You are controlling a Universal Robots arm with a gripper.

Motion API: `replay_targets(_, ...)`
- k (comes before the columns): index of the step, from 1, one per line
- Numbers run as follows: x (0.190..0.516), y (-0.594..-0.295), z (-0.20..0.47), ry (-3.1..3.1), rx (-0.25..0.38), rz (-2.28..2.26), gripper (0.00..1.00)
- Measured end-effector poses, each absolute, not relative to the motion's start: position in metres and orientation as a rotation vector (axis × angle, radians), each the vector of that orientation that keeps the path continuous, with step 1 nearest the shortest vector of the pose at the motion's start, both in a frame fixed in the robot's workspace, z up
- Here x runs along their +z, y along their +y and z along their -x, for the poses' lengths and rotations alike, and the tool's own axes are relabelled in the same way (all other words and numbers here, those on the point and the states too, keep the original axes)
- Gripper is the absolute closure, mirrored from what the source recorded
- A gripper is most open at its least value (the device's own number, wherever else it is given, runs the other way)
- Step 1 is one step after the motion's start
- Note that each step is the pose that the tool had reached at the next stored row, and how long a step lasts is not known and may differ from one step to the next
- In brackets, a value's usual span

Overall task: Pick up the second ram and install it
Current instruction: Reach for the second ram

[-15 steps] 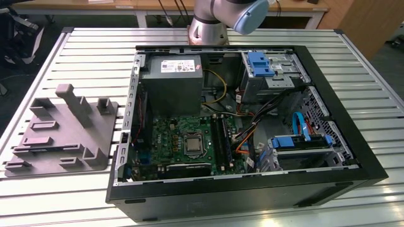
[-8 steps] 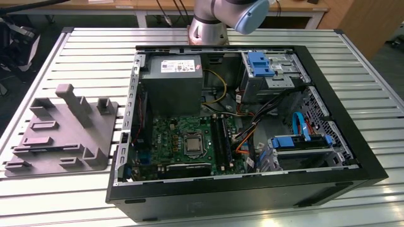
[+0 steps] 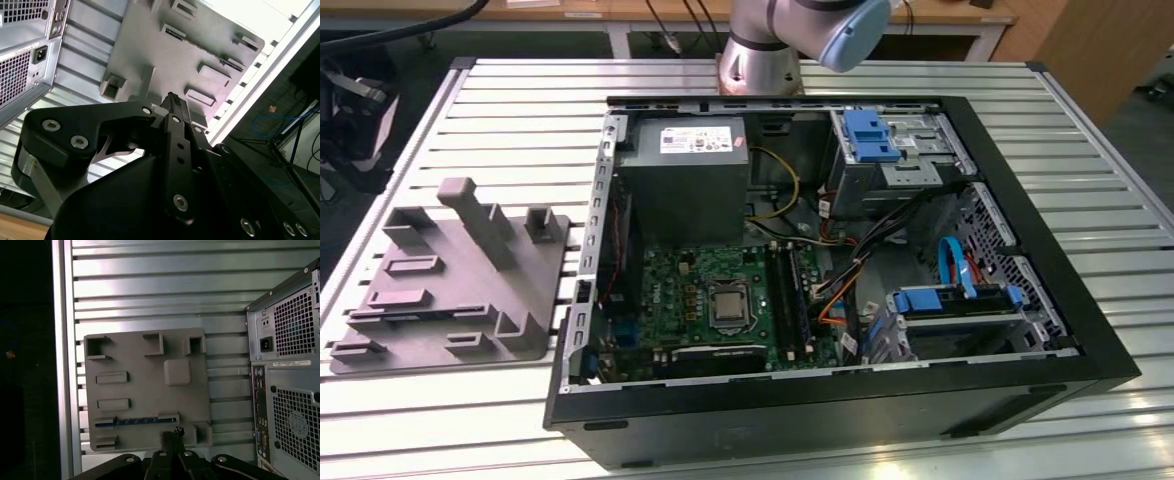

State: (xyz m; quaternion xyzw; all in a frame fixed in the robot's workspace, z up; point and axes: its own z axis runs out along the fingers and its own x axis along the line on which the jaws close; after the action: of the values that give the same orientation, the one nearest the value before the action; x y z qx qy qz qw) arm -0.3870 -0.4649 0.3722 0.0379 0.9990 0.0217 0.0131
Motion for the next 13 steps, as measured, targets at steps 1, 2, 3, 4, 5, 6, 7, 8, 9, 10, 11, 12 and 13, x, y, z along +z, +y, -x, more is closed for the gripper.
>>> replay_targets(1, 0.371, -0.467, 0.387, 3.112, 0.068, -0.118, 0.90)
replay_targets(2, 0.370, -0.469, 0.387, 3.113, 0.068, -0.118, 0.90)
replay_targets(3, 0.369, -0.471, 0.387, 3.112, 0.068, -0.118, 0.90)
replay_targets(4, 0.368, -0.473, 0.387, 3.112, 0.068, -0.118, 0.90)
replay_targets(5, 0.367, -0.475, 0.387, 3.113, 0.068, -0.118, 0.90)
replay_targets(6, 0.366, -0.476, 0.388, 3.113, 0.068, -0.118, 0.90)
replay_targets(7, 0.365, -0.478, 0.388, 3.113, 0.068, -0.118, 0.90)
replay_targets(8, 0.364, -0.480, 0.388, 3.112, 0.068, -0.118, 0.90)
replay_targets(9, 0.362, -0.482, 0.388, 3.112, 0.068, -0.118, 0.90)
replay_targets(10, 0.361, -0.484, 0.388, 3.112, 0.068, -0.118, 0.90)
replay_targets(11, 0.360, -0.486, 0.388, 3.112, 0.068, -0.118, 0.90)
replay_targets(12, 0.359, -0.488, 0.388, 3.112, 0.068, -0.118, 0.90)
replay_targets(13, 0.358, -0.490, 0.388, 3.113, 0.068, -0.118, 0.90)
